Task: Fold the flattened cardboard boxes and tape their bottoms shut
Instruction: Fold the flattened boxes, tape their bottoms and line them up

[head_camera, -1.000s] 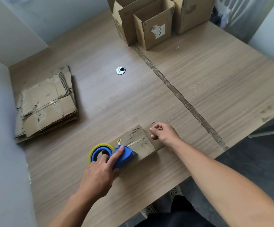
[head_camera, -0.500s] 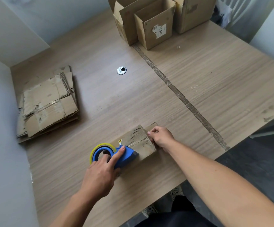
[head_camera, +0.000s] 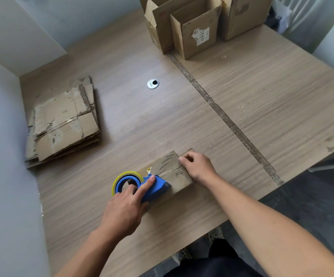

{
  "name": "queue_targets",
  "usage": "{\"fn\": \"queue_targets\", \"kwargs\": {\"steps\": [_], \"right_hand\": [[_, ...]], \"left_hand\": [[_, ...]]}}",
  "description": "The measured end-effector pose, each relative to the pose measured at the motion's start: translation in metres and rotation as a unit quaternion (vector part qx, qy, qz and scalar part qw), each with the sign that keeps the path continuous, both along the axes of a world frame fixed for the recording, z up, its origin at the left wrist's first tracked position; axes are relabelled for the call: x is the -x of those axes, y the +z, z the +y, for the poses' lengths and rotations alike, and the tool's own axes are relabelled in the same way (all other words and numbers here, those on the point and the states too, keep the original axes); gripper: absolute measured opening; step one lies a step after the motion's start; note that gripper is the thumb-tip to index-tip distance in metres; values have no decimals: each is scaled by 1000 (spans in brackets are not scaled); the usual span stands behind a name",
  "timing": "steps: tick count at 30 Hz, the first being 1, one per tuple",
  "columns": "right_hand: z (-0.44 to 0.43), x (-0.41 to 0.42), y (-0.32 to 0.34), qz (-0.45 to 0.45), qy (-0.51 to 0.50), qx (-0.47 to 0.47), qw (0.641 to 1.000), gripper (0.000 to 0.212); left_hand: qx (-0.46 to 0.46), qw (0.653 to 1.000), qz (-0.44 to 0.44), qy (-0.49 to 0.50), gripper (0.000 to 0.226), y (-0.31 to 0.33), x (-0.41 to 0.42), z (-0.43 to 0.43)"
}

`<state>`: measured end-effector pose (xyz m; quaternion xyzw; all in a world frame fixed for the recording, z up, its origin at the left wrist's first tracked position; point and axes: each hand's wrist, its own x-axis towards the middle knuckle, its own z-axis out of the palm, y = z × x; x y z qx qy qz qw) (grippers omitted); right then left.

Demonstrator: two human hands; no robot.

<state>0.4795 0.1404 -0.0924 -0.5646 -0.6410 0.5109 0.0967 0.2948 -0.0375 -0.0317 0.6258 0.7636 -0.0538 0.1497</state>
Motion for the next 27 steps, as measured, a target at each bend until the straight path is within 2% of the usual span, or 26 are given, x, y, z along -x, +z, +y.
{"fn": "queue_targets", "kwargs": {"steps": [3, 7, 13, 17, 19, 24, 27], "right_hand": [[4, -2, 3, 4, 32, 28, 999, 18], [1, 1, -1, -23, 49, -2, 999, 23], [4, -2, -7, -15, 89, -5, 996, 31], [5, -3, -8, -41, 119, -3, 992, 44], [8, -3, -10, -55, 133, -3, 990, 48], [12, -4, -11, -60, 151, -11, 987, 49], [11, -3, -11, -67, 150, -15, 986, 51]], "left_hand": [[15, 1000, 8, 2, 85, 4, -1, 2], [36, 999, 6, 0, 78, 10, -3, 6], [55, 993, -104, -3, 74, 40, 16, 20], [105, 989, -102, 5, 72, 56, 47, 33], [126, 983, -132, 9, 72, 61, 60, 37], [160, 967, -197, 31, 74, 63, 80, 37], [192, 956, -215, 44, 65, 60, 100, 29]]}}
